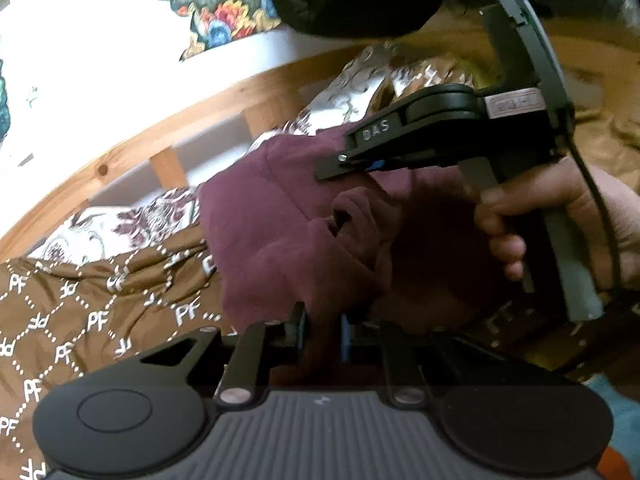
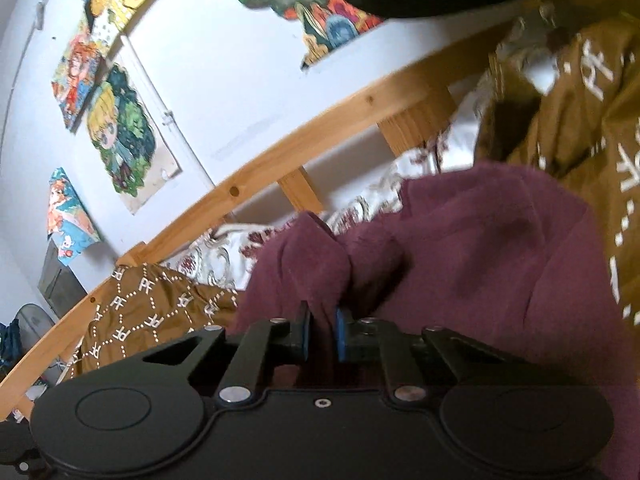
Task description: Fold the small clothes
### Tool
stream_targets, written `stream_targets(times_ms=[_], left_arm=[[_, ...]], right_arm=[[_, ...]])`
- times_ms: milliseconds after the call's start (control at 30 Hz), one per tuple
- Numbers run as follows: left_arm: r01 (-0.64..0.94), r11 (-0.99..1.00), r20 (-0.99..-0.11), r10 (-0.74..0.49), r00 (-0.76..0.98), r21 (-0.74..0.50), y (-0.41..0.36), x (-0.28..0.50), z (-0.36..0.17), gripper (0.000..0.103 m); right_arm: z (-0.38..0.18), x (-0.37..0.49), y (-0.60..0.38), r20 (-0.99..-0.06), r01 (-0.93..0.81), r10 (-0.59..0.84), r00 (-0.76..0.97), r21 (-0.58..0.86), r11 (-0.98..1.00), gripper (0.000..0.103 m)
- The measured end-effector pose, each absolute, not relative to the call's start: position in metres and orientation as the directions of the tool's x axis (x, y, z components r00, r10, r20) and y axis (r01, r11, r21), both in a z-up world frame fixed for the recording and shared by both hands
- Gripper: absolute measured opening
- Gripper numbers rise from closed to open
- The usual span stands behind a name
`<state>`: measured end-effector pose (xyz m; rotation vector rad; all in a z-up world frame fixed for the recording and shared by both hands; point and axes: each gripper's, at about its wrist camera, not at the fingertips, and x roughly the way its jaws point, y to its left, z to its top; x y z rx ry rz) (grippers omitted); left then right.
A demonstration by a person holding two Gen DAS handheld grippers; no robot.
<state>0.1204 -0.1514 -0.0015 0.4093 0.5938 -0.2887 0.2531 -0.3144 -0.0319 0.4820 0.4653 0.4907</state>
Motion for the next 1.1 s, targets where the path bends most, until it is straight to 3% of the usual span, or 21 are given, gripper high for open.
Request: stream_targets(times_ms=[267, 467, 867, 1100], left_arm=[[0.486, 0.836, -0.569, -0.277, 0.775, 0.255, -0.174, 0.116, 0.006, 0.017], [0.554, 0.792, -0.568, -0.339, 0.750, 0.258, -0.194, 0.116, 0.002, 0.017], [0.622, 0.750, -0.610, -0.389, 0.690, 0.226, -0.210, 0.124, -0.016, 0.017], [0.618, 0.767, -0.634, -0.395, 0.665, 0.171, -0.202, 0.125, -0.022, 0.023]], right_arm=[[0.011, 0.234, -0.330, -0.233, -0.358, 0.471, 0.851, 0.400, 0.844, 0.009], [0.023, 0.224, -0.345, -0.234, -0.308, 0.385, 0.893, 0.307, 0.900, 0.009], [-0.008, 0.224, -0.391, -0.392, -0.090, 0.228, 0.891, 0.338, 0.937, 0.009], [-0.020, 0.225, -0.389, -0.461, -0.036, 0.182, 0.868, 0.309, 0.950, 0.009]])
